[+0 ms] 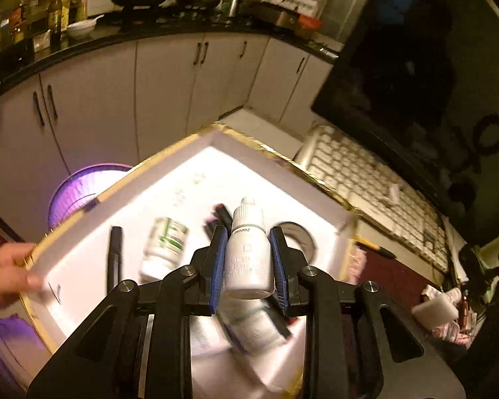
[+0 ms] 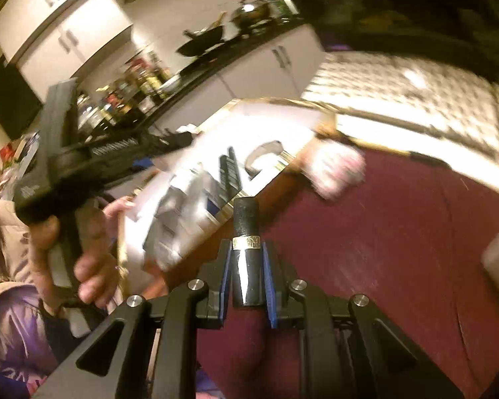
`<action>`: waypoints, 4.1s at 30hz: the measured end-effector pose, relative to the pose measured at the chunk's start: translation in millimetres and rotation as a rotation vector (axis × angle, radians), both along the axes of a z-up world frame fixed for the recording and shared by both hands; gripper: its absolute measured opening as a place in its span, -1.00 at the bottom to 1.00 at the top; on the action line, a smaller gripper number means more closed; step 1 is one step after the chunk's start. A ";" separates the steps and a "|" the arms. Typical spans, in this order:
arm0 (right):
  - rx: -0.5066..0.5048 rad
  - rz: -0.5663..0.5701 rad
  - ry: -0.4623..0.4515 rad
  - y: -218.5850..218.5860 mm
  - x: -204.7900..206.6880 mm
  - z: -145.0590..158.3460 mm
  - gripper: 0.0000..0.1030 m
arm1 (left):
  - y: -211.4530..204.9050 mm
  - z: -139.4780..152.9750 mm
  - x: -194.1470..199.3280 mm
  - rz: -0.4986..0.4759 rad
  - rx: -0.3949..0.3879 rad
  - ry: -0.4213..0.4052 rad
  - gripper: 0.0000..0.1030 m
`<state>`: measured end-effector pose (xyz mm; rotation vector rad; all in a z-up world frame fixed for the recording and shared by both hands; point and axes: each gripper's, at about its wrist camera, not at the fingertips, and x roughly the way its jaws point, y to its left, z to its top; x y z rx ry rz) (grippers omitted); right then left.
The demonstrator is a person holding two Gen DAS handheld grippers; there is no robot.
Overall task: Organize objects
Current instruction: 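Carry the dropper bottle and tube over the white tray and open both tools, then move both open tools back over the desk toward the pink plush toy, then grasp the pink plush toy with the left tool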
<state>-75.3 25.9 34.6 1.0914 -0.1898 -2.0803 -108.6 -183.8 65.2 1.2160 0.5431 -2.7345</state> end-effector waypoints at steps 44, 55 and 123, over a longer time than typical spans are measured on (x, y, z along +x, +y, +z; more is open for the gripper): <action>0.161 -0.014 0.148 -90.0 -48.5 -26.8 -0.67 | -27.2 -62.9 -42.2 0.019 -0.019 -0.244 -0.45; 0.028 0.060 0.066 -82.3 -51.4 -24.5 -0.66 | -22.8 -29.8 1.8 0.016 0.113 -0.034 0.01; -0.011 -0.331 0.018 160.5 33.0 -45.5 0.17 | 145.6 -77.1 -48.2 -0.068 0.046 -0.081 -0.75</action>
